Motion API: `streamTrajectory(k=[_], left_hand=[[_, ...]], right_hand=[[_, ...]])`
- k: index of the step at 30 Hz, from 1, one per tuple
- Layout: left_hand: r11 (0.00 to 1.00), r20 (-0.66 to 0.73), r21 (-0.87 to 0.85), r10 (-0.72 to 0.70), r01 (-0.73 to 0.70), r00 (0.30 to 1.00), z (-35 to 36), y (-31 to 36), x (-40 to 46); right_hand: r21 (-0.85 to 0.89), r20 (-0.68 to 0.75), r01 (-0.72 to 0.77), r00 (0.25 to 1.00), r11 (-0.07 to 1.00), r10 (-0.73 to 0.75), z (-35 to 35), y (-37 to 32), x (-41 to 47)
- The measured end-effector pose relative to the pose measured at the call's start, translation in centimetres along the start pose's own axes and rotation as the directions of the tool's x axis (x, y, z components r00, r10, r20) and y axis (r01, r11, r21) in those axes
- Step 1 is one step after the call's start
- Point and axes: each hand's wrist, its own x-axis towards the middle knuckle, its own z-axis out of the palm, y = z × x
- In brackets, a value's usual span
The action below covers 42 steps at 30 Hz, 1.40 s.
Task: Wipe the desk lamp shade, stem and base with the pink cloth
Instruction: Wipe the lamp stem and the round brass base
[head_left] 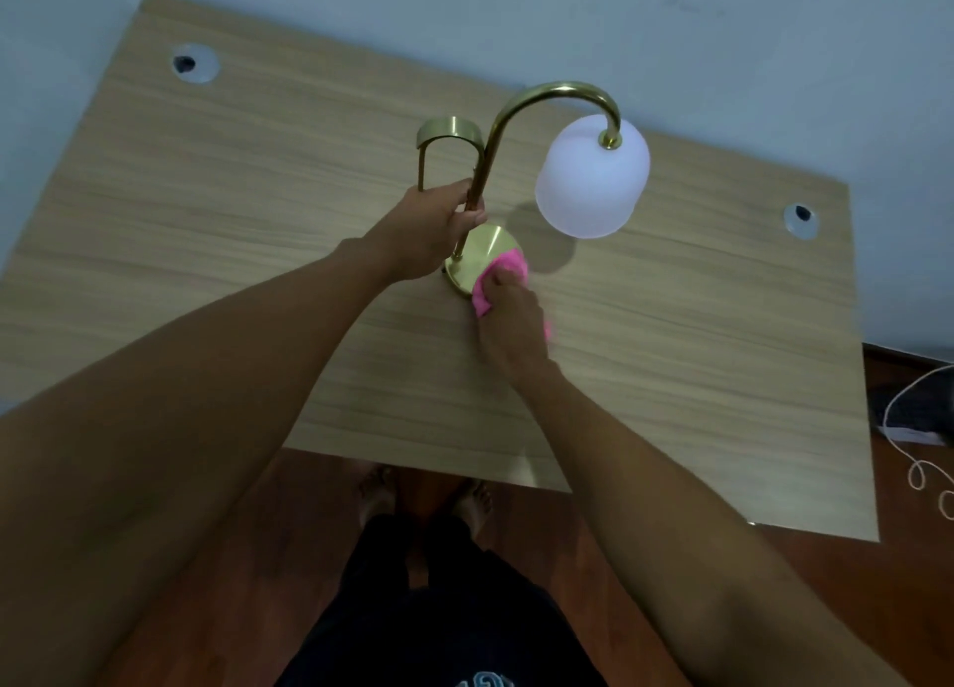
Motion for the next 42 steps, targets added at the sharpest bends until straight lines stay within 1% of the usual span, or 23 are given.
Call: streamTrajectory(k=[2, 4, 6, 7, 9, 11, 12, 13, 14, 15, 16, 18, 19, 20, 24, 27, 28, 30, 34, 36, 38, 40, 42], left_hand=[[1.0, 0.002, 0.004, -0.008, 0.008, 1.0, -0.1, 0.0, 0.0], [1.0, 0.011, 0.01, -0.016, 0.016, 1.0, -0.1, 0.0, -0.1], [1.0, 0.014, 0.012, -0.018, 0.018, 1.0, -0.1, -0.1, -0.1], [1.0, 0.013, 0.014, -0.016, 0.015, 1.0, -0.2, -0.1, -0.1], [1.0, 0.008, 0.023, -0.011, 0.011, 1.0, -0.2, 0.0, -0.1], [1.0, 0.008, 0.031, -0.005, 0.004, 1.0, -0.2, 0.0, -0.1], [0.999, 0.008, 0.036, 0.0, 0.0, 1.0, -0.2, 0.0, -0.1], [0.999, 0.006, 0.042, 0.005, -0.005, 1.0, -0.1, -0.1, -0.1], [0.999, 0.0, 0.049, 0.008, -0.008, 1.0, -0.1, -0.1, 0.0], [0.999, -0.007, 0.053, 0.009, -0.008, 1.0, -0.1, -0.1, 0.0], [0.998, -0.011, 0.056, 0.01, -0.01, 1.0, -0.1, -0.1, -0.1], [0.998, -0.013, 0.063, 0.018, -0.017, 1.0, -0.1, 0.1, -0.1], [0.998, -0.014, 0.062, 0.019, -0.018, 1.0, -0.1, 0.2, -0.2], [0.998, -0.015, 0.06, 0.018, -0.017, 1.0, -0.1, 0.2, -0.2], [0.999, -0.004, 0.049, 0.013, -0.012, 1.0, -0.2, 0.0, -0.1], [0.998, 0.01, 0.055, 0.007, -0.007, 1.0, -0.2, -0.1, 0.0], [0.999, 0.011, 0.054, 0.01, -0.01, 1.0, -0.2, -0.1, 0.0], [0.998, 0.008, 0.053, 0.022, -0.023, 1.0, -0.3, 0.0, -0.1], [0.997, 0.021, 0.053, 0.051, -0.052, 0.998, -0.5, -0.1, -0.1], [0.996, 0.023, 0.056, 0.063, -0.064, 0.998, -0.6, -0.2, -0.1], [0.995, 0.035, 0.068, 0.065, -0.068, 0.997, -0.5, -0.3, -0.1], [0.996, 0.049, 0.073, 0.054, -0.057, 0.997, -0.6, -0.2, 0.0], [0.996, 0.064, 0.076, 0.035, -0.04, 0.997, -0.8, -0.2, 0.1]], right_hand=[[0.02, 0.06, 0.0, 0.998, 1.0, -0.001, 1.1, -1.3, -0.7], [0.131, 0.054, 0.02, 0.998, 0.991, -0.028, 1.0, -2.3, -1.2], [0.248, 0.035, -0.073, 0.997, 0.966, 0.067, -0.6, -2.1, -1.0], [0.312, -0.004, -0.138, 0.989, 0.94, 0.147, -1.7, -1.5, -0.6], [0.402, -0.09, -0.211, 0.959, 0.891, 0.268, -3.9, -0.1, 1.3], [0.42, -0.145, -0.208, 0.945, 0.883, 0.291, -5.5, 1.2, 3.4], [0.355, -0.134, -0.172, 0.964, 0.919, 0.232, -5.6, 1.9, 4.3], [0.331, -0.097, -0.132, 0.98, 0.934, 0.172, -5.5, 2.1, 5.0], [0.232, -0.048, -0.086, 0.994, 0.969, 0.1, -5.3, 1.9, 5.2], [0.24, 0.021, -0.102, 0.995, 0.965, 0.099, -4.7, 1.7, 5.2], [0.19, 0.051, -0.088, 0.996, 0.978, 0.08, -4.3, 2.0, 5.1], [0.11, 0.157, -0.085, 0.985, 0.99, 0.067, -3.3, 2.2, 4.2], [0.112, 0.154, -0.1, 0.985, 0.989, 0.082, -2.4, 2.0, 3.1], [0.057, 0.087, -0.065, 0.994, 0.996, 0.06, -1.5, 1.9, 1.9], [0.096, -0.078, -0.046, 0.996, 0.994, 0.054, 3.1, -0.4, -1.2], [0.066, -0.104, -0.08, 0.991, 0.995, 0.087, 4.7, -2.4, -0.8], [0.031, -0.079, -0.06, 0.995, 0.998, 0.062, 4.7, -2.7, -0.6], [-0.077, -0.046, 0.059, 0.997, 0.995, -0.062, 4.9, -2.3, -0.7], [-0.271, 0.049, 0.305, 0.952, 0.913, -0.303, 4.4, 0.2, -0.7], [-0.359, 0.084, 0.427, 0.9, 0.83, -0.427, 3.8, 1.5, -0.7], [-0.442, 0.093, 0.517, 0.839, 0.733, -0.536, 2.7, 2.7, -0.7], [-0.538, 0.105, 0.578, 0.768, 0.613, -0.632, 1.5, 2.9, -0.8], [-0.615, 0.124, 0.59, 0.727, 0.523, -0.676, 0.4, 3.2, -1.1]])
